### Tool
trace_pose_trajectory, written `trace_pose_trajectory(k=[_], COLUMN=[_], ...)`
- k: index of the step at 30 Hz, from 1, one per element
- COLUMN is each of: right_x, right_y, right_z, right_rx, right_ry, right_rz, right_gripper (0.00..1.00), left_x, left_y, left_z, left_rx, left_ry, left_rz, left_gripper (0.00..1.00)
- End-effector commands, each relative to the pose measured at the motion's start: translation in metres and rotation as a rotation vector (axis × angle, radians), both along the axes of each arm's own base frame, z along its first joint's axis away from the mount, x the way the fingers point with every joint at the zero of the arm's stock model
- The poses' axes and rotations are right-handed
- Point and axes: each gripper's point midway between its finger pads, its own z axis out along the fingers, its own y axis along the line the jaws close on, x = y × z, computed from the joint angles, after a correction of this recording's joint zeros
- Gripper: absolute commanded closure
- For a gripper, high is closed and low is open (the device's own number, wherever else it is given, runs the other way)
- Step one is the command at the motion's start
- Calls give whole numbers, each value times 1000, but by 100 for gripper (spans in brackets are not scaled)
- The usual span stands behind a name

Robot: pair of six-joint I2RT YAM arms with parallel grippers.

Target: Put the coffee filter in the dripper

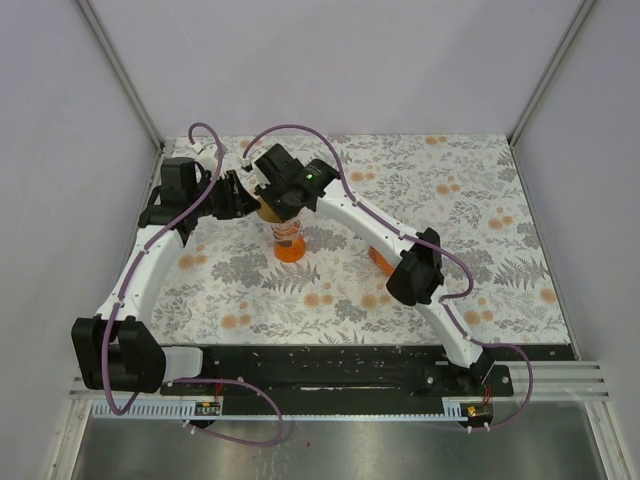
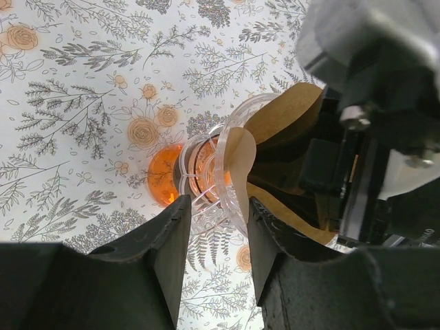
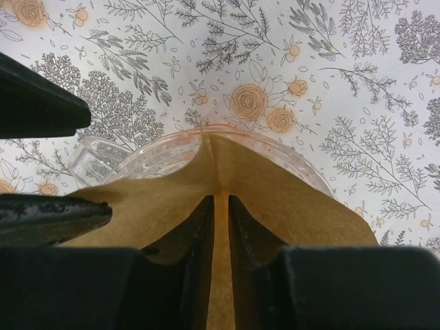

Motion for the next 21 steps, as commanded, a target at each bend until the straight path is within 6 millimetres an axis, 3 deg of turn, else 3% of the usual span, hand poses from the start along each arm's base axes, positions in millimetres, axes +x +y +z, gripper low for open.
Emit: trace_pose_trajectory(k=[1,13,21], right_x=[5,3,-6], right_y=[-3,-8,-2], right_z=[74,87,114], right_rx=[115,124,207], right_ry=[-135,-157,-163], right_rz=[4,4,45], right_gripper=[76,70,62], left_x=[6,6,7], left_y=[-2,-2,-1], left_z=[20,24,31], left_rx=[6,10,19], left_ry=[-89,-95,-113], left_rz=[-17,-20,-16], left_gripper=[59,59,59])
